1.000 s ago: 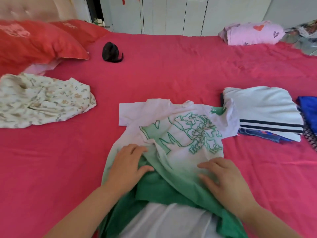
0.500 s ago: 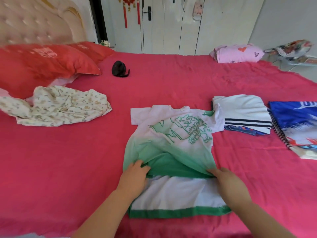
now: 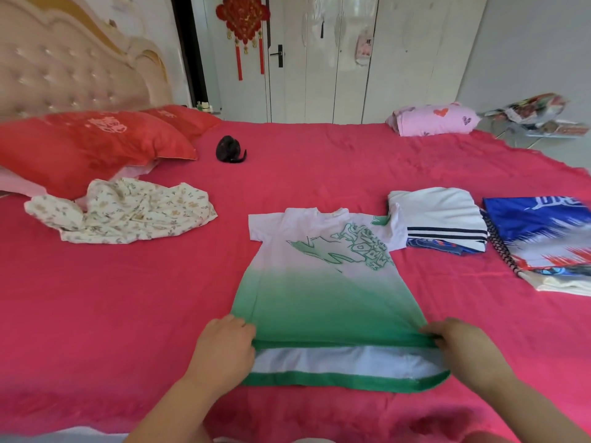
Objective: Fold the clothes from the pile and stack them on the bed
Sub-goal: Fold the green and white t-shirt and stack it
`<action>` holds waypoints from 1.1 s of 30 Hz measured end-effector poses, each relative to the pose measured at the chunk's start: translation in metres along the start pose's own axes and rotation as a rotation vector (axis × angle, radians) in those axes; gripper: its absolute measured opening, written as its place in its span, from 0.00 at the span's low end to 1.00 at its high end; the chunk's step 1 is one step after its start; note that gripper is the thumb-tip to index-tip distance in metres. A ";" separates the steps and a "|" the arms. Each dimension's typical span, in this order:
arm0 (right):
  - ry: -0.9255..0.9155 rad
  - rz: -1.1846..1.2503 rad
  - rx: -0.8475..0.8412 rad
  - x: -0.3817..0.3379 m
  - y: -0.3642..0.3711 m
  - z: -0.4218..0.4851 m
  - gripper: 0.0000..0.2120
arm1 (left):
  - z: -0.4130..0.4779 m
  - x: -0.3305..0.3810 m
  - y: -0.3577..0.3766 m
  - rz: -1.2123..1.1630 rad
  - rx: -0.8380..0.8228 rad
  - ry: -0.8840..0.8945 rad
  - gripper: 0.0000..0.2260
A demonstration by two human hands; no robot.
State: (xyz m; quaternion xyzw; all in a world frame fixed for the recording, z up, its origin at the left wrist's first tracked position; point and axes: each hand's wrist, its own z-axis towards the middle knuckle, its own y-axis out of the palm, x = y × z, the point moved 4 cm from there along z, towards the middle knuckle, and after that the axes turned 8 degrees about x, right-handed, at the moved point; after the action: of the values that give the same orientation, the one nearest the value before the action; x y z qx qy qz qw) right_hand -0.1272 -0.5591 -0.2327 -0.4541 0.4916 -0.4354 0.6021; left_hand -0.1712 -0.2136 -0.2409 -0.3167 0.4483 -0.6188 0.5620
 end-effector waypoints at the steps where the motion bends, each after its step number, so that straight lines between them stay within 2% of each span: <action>1: -0.005 -0.048 -0.044 0.000 0.002 -0.004 0.12 | -0.006 0.001 0.003 0.011 -0.016 0.015 0.08; 4: 0.023 -0.157 -0.237 0.001 0.010 -0.009 0.08 | -0.012 0.001 0.009 0.025 -0.111 -0.011 0.04; 6: 0.066 -0.173 -0.308 0.002 0.014 -0.006 0.14 | -0.009 0.005 0.007 0.055 -0.150 -0.001 0.05; 8: 0.051 -0.153 -0.258 -0.002 0.015 0.001 0.17 | 0.001 0.007 0.004 0.041 -0.235 -0.053 0.12; 11: -0.030 -0.006 -0.081 -0.020 0.017 0.017 0.09 | 0.024 0.017 0.006 -0.146 -0.207 -0.101 0.25; 13: -0.073 0.103 0.008 -0.034 0.027 0.027 0.14 | 0.040 0.027 0.014 -0.204 -0.205 -0.085 0.22; 15: -0.124 0.149 0.073 -0.042 0.042 0.033 0.19 | 0.046 0.032 0.031 -0.218 -0.287 -0.065 0.19; 18: -0.096 0.009 -0.061 -0.038 0.070 0.031 0.24 | 0.041 0.028 0.056 -0.132 -0.527 -0.072 0.25; 20: -0.090 -0.076 -0.113 -0.032 0.074 0.034 0.21 | 0.044 0.022 0.059 -0.073 -0.598 -0.121 0.24; 24: -0.107 -0.009 0.066 -0.037 0.061 0.072 0.14 | 0.083 0.009 0.049 0.002 -0.443 -0.132 0.18; 26: -0.103 0.096 0.109 -0.045 0.065 0.092 0.11 | 0.105 0.000 0.053 -0.083 -0.349 -0.165 0.15; 29: -0.151 0.199 0.082 -0.059 0.083 0.121 0.11 | 0.134 -0.026 0.072 -0.283 -0.243 -0.329 0.14; 31: -0.168 0.211 0.111 -0.066 0.094 0.142 0.13 | 0.154 -0.045 0.090 -0.358 -0.193 -0.409 0.14; 33: -0.173 0.198 0.161 -0.076 0.101 0.161 0.16 | 0.174 -0.064 0.106 -0.459 -0.113 -0.500 0.10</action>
State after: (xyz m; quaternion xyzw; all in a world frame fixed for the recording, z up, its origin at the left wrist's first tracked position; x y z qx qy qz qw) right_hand 0.0294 -0.4451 -0.2989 -0.3894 0.4436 -0.3712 0.7168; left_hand 0.0387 -0.1823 -0.2608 -0.5817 0.2473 -0.6067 0.4821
